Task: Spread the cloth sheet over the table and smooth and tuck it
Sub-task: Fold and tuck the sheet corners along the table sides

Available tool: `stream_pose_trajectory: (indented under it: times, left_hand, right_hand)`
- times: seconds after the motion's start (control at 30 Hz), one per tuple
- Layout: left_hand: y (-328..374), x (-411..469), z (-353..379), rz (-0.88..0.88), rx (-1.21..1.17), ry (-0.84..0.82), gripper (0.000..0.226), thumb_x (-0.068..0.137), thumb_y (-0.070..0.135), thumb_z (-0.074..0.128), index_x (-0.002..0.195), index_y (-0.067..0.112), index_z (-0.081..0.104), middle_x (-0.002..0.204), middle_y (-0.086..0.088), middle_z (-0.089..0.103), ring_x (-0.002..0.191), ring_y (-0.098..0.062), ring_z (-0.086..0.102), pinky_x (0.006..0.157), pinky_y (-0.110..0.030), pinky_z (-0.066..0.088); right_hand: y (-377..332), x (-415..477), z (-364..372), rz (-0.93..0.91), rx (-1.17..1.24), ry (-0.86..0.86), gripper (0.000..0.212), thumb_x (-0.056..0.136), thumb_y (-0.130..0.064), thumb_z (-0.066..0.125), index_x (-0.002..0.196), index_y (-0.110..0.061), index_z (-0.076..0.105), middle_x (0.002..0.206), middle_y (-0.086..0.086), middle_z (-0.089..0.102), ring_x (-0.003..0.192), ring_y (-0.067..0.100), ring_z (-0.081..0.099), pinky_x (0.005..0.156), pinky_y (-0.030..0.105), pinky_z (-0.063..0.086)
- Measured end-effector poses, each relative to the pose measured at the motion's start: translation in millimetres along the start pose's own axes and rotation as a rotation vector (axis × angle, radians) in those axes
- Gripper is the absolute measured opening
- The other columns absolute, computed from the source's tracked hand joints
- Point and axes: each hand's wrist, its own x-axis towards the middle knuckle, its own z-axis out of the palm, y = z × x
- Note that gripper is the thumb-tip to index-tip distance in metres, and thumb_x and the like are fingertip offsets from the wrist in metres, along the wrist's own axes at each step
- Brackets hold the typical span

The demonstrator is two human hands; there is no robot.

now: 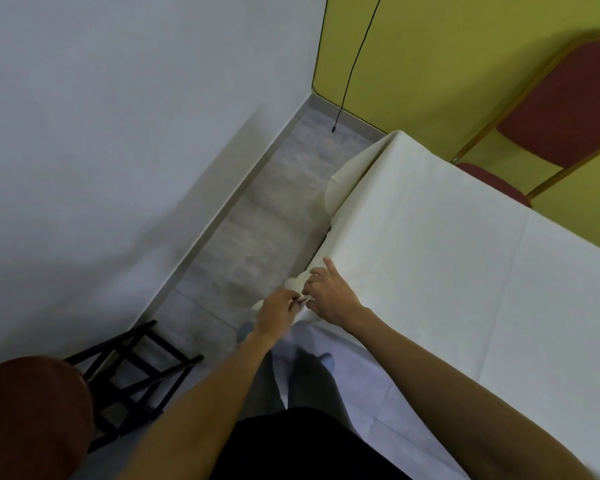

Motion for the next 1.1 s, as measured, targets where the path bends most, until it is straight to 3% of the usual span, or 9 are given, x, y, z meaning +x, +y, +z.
stream_pose_trajectory:
  times: [0.1, 0.23, 0.43, 0.6, 0.77, 0.83, 0.93, 1.0, 1.1]
  left_hand:
    - [6, -3, 2, 0.043, 0.024, 0.032, 0.011, 0.096, 0.03, 0.058, 0.098, 0.021, 0.064, 0.093, 0.006, 0.065, 0.084, -0.004, 0.06, 0.082, -0.029, 0.055]
    - [16, -4, 2, 0.056, 0.051, 0.102, 0.009, 0.091, 0.027, 0.066, 0.09, 0.021, 0.059, 0.083, 0.013, 0.056, 0.07, 0.004, 0.052, 0.069, -0.009, 0.039]
    - [19, 1, -3, 0.075, 0.011, 0.11, 0.011, 0.094, 0.014, 0.062, 0.084, 0.012, 0.066, 0.08, 0.002, 0.063, 0.072, -0.011, 0.055, 0.07, -0.02, 0.041]
    - [5, 0, -11, 0.101, 0.062, 0.104, 0.017, 0.097, 0.024, 0.06, 0.094, 0.011, 0.071, 0.089, -0.005, 0.07, 0.08, -0.016, 0.064, 0.077, -0.031, 0.054]
    - [9, -6, -29, 0.127, 0.12, 0.079, 0.016, 0.099, 0.019, 0.055, 0.109, 0.01, 0.062, 0.1, -0.011, 0.069, 0.09, -0.025, 0.064, 0.083, -0.035, 0.052]
    - [10, -7, -38, 0.162, 0.176, 0.11, 0.011, 0.095, 0.015, 0.06, 0.104, 0.008, 0.061, 0.092, -0.012, 0.068, 0.084, -0.027, 0.064, 0.079, -0.04, 0.053]
    - [2, -5, -46, 0.321, 0.192, 0.136, 0.022, 0.076, 0.004, 0.082, 0.077, 0.005, 0.06, 0.068, -0.011, 0.062, 0.058, -0.023, 0.059, 0.054, -0.029, 0.046]
    - [-11, 0, -51, 0.413, 0.19, 0.123, 0.026, 0.073, 0.002, 0.082, 0.072, 0.008, 0.057, 0.067, -0.01, 0.059, 0.058, -0.016, 0.047, 0.054, -0.026, 0.042]
    - [-24, -1, -50, 0.437, 0.19, 0.146, 0.019, 0.077, 0.001, 0.078, 0.077, 0.007, 0.06, 0.076, -0.011, 0.064, 0.063, -0.022, 0.059, 0.058, -0.032, 0.053]
  right_hand:
    - [-2, -1, -3, -0.004, 0.019, -0.004, 0.024, 0.095, -0.028, 0.063, 0.116, -0.019, 0.071, 0.123, 0.001, 0.067, 0.134, 0.024, 0.046, 0.121, 0.05, -0.001]
    - [-3, -3, -8, -0.014, 0.046, 0.007, 0.024, 0.094, -0.026, 0.065, 0.115, -0.016, 0.071, 0.126, 0.004, 0.066, 0.136, 0.027, 0.043, 0.123, 0.053, 0.003]
    - [-1, -2, -6, -0.018, 0.037, -0.005, 0.021, 0.092, -0.023, 0.065, 0.11, -0.015, 0.072, 0.121, 0.004, 0.067, 0.133, 0.026, 0.047, 0.121, 0.049, 0.001]
    - [2, -1, -2, -0.016, 0.03, -0.036, 0.029, 0.093, -0.028, 0.064, 0.119, -0.016, 0.068, 0.126, 0.004, 0.065, 0.137, 0.025, 0.042, 0.121, 0.049, -0.004]
    - [7, -2, 0, -0.051, 0.094, 0.048, 0.035, 0.088, -0.027, 0.072, 0.117, -0.009, 0.069, 0.124, 0.009, 0.067, 0.13, 0.029, 0.049, 0.122, 0.049, 0.002]
    - [12, -4, 2, -0.071, 0.124, 0.079, 0.04, 0.084, -0.026, 0.076, 0.116, -0.004, 0.069, 0.125, 0.013, 0.066, 0.128, 0.032, 0.051, 0.122, 0.05, 0.009]
    - [17, -4, 4, -0.094, 0.119, 0.085, 0.044, 0.083, -0.027, 0.077, 0.116, 0.0, 0.068, 0.127, 0.016, 0.064, 0.129, 0.035, 0.05, 0.121, 0.051, 0.012]
    - [17, -3, 5, -0.084, 0.12, 0.065, 0.044, 0.084, -0.027, 0.075, 0.117, 0.0, 0.067, 0.127, 0.016, 0.064, 0.132, 0.034, 0.048, 0.121, 0.049, 0.009]
    - [14, 1, 5, -0.056, 0.098, 0.036, 0.042, 0.087, -0.031, 0.071, 0.118, -0.003, 0.068, 0.128, 0.012, 0.065, 0.135, 0.029, 0.045, 0.122, 0.043, 0.001]
